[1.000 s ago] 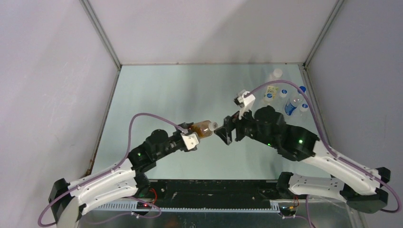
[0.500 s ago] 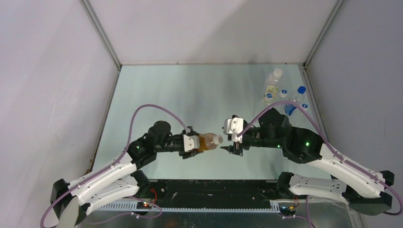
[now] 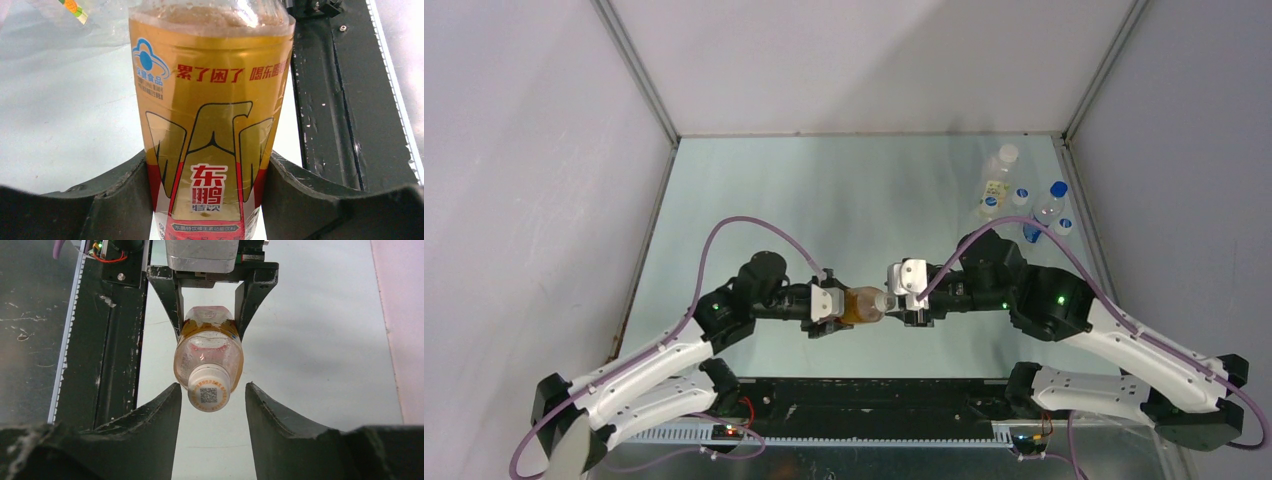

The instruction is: Screw on the bottle caps

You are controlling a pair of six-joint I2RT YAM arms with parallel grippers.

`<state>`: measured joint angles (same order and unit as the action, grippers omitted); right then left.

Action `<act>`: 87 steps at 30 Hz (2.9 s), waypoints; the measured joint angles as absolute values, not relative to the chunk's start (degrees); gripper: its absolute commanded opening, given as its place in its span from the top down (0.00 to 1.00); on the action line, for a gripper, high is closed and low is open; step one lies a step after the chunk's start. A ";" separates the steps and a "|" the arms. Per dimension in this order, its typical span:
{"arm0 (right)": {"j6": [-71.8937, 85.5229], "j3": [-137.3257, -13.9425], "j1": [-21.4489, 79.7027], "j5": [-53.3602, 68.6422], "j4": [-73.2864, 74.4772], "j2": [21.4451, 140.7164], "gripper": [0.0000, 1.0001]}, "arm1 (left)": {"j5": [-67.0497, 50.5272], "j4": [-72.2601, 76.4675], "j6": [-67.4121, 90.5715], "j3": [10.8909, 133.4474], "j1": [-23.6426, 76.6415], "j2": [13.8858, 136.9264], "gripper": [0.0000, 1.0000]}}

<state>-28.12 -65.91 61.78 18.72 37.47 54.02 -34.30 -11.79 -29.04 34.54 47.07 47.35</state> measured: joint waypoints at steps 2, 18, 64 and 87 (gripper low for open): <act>-28.12 -65.91 61.78 18.83 37.91 54.24 0.55 | -34.79 -11.77 -29.04 34.57 47.07 47.51 0.92; -13.82 -65.93 61.58 11.97 35.83 56.07 1.00 | -27.86 -6.39 -28.01 32.32 48.49 46.94 0.92; -25.10 -65.82 58.72 22.70 38.98 54.50 0.56 | -33.69 -9.19 -28.45 33.56 48.01 49.04 0.94; 40.82 -65.95 57.87 -6.55 38.92 61.17 1.00 | 15.07 13.93 -32.34 23.31 65.47 51.90 0.93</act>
<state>40.82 -65.95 57.87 -6.55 38.92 61.17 15.07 13.93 -32.34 23.31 65.47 51.90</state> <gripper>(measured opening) 0.207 0.665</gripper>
